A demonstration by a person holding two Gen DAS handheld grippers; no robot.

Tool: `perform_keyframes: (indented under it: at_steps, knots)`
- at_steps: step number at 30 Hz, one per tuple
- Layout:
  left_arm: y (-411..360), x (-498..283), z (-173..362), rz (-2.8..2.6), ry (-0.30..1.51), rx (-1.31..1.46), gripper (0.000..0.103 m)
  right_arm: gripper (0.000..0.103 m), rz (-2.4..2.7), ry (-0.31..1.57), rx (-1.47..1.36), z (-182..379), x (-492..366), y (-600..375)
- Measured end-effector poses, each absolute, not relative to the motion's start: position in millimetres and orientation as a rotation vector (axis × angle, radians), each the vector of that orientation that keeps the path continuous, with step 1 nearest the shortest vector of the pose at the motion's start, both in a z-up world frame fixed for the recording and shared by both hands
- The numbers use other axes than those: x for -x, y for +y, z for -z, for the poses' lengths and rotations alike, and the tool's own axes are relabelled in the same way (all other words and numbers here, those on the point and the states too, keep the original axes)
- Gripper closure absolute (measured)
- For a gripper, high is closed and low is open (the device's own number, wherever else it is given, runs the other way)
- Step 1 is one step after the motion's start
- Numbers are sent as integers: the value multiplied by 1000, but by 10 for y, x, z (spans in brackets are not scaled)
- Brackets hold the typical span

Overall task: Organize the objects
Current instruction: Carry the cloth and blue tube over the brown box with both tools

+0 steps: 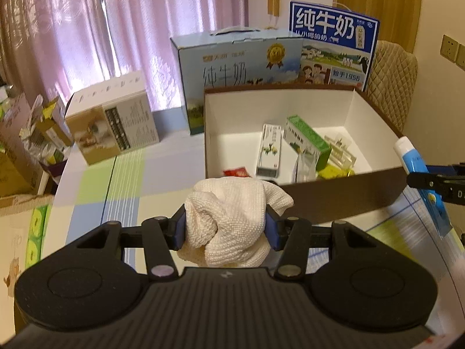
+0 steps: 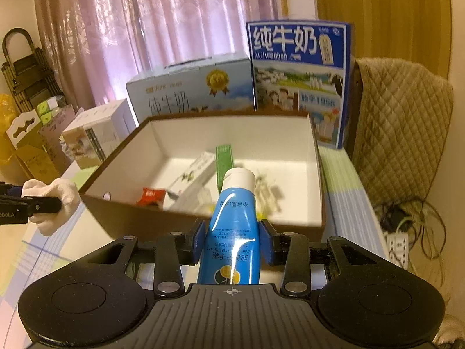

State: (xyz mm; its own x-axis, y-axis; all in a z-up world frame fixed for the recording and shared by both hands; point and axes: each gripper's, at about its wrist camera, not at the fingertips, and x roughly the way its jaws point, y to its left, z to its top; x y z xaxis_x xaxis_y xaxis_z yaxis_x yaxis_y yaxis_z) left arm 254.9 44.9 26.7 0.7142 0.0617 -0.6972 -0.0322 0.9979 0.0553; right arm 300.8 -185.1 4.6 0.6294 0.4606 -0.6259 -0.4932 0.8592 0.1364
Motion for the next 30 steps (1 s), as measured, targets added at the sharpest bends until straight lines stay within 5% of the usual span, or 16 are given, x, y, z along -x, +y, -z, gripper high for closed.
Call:
perform_keyframes:
  at_steps: [13, 30]
  knots:
    - [377, -3195, -408, -28, 720, -62, 55, 66, -522, 647, 41, -232, -3713, -1704]
    - [334, -3898, -91, -20, 778, -122, 55, 66, -445, 732, 177, 279, -4420, -1490]
